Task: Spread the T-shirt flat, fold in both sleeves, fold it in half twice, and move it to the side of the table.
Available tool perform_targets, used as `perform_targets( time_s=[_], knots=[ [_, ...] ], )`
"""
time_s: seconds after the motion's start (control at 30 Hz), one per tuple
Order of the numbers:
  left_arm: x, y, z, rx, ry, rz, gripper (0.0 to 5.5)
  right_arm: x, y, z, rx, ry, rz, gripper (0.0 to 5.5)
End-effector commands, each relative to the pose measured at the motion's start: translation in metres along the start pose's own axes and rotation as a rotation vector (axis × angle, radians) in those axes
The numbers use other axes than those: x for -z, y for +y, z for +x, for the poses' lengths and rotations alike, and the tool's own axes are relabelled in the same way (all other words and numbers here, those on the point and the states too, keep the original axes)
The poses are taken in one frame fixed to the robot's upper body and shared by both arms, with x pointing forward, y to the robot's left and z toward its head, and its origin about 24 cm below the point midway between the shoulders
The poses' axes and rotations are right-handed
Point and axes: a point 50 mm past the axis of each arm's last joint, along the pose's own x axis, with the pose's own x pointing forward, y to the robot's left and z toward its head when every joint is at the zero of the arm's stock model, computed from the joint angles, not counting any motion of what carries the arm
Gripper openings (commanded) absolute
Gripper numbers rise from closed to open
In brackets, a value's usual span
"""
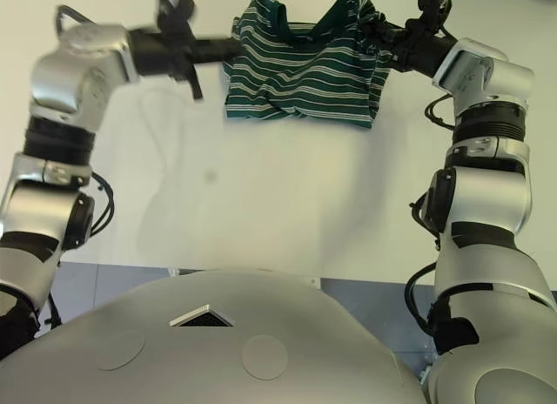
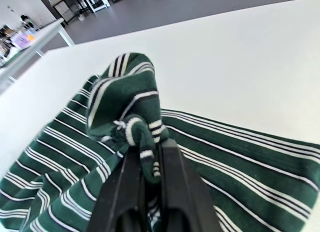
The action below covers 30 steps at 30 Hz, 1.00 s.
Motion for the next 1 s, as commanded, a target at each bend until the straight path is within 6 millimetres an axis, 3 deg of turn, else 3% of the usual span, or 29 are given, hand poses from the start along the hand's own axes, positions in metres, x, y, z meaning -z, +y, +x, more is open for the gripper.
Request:
perform_targets(
  time_s=[0.03,0.17,0.27,0.37,0.47,0.57,0.77,1.0],
  knots=[
    [0.021,-0.009,0.030,-0.112,0.228,0.092,0.03,-0.002,-0.005,-0.002,0.063,-0.018,-0.003,0.46],
    [0.053,-0.014,0.026,-0.170,0.404,0.072,0.03,-0.018,-0.020,-0.014,0.208,-0.145,0.026,0.46],
    [0.062,-0.015,0.016,-0.198,0.410,0.025,0.03,-0.013,-0.016,-0.013,0.129,-0.115,0.088,0.46],
    [0.049,-0.016,0.012,-0.209,0.309,-0.012,0.03,0.008,-0.006,-0.005,0.042,-0.026,0.021,0.46],
    [0.035,-0.013,0.011,-0.229,0.227,-0.040,0.03,0.024,-0.008,-0.001,0.076,0.009,-0.038,0.46],
    [0.031,-0.010,0.010,-0.260,0.196,-0.044,0.03,0.038,-0.010,0.001,0.106,0.039,-0.021,0.46],
    [0.023,-0.005,0.007,-0.294,0.145,-0.046,0.03,0.074,-0.002,0.011,0.141,0.042,-0.181,0.46],
    [0.025,-0.004,0.006,-0.303,0.143,-0.049,0.03,0.072,-0.003,0.005,0.110,0.160,-0.228,0.46]
  ],
)
